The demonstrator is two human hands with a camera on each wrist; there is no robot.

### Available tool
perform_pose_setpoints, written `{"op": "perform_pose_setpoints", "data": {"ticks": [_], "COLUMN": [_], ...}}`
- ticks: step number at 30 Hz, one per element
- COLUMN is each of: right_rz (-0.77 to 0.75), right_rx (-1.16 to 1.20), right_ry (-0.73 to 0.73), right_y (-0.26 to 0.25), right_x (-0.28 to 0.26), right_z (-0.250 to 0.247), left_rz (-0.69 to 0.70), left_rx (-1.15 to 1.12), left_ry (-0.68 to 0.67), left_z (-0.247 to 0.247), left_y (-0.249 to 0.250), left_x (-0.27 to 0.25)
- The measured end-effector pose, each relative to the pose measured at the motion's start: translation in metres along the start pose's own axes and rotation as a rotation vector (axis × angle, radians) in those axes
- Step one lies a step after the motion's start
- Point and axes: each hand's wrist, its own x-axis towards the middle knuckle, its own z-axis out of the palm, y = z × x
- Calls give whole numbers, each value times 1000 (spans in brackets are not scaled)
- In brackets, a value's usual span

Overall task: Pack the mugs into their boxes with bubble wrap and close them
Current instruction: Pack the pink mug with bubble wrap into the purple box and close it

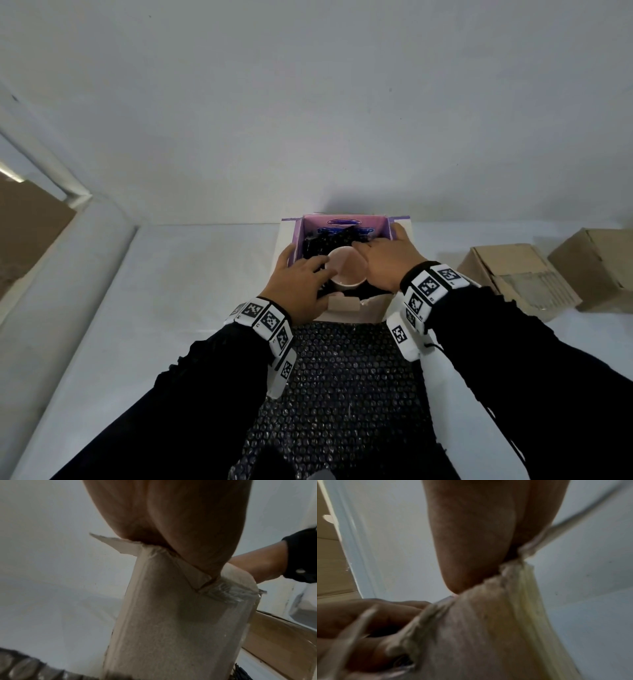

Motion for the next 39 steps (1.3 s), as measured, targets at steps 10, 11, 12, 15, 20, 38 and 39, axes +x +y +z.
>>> {"op": "perform_pose_setpoints", "data": {"ticks": [10, 11, 12, 15, 20, 38, 39], "right_rz": [15, 16, 22, 49, 135, 129, 53], "right_rx": [105, 162, 220, 414, 642, 834, 901], "right_ry": [21, 87, 176, 462, 773, 451, 506], "right_y": [8, 7, 6, -1, -18, -71, -73], "right_x": [-14, -22, -30, -61, -116, -168, -171], "right_z": [3, -1, -4, 2, 46, 104, 93], "left_rz": [5, -16, -45, -103, -115, -322, -313], "left_rx": [-110, -152, -209, -317, -288, -204, -203], "left_ry": [205, 241, 281, 453, 574, -95, 26], "left_z": [14, 16, 17, 19, 38, 85, 80], "left_y": [3, 5, 8, 18, 39, 68, 67], "left_x": [-16, -19, -23, -37, -67, -137, -136]}}
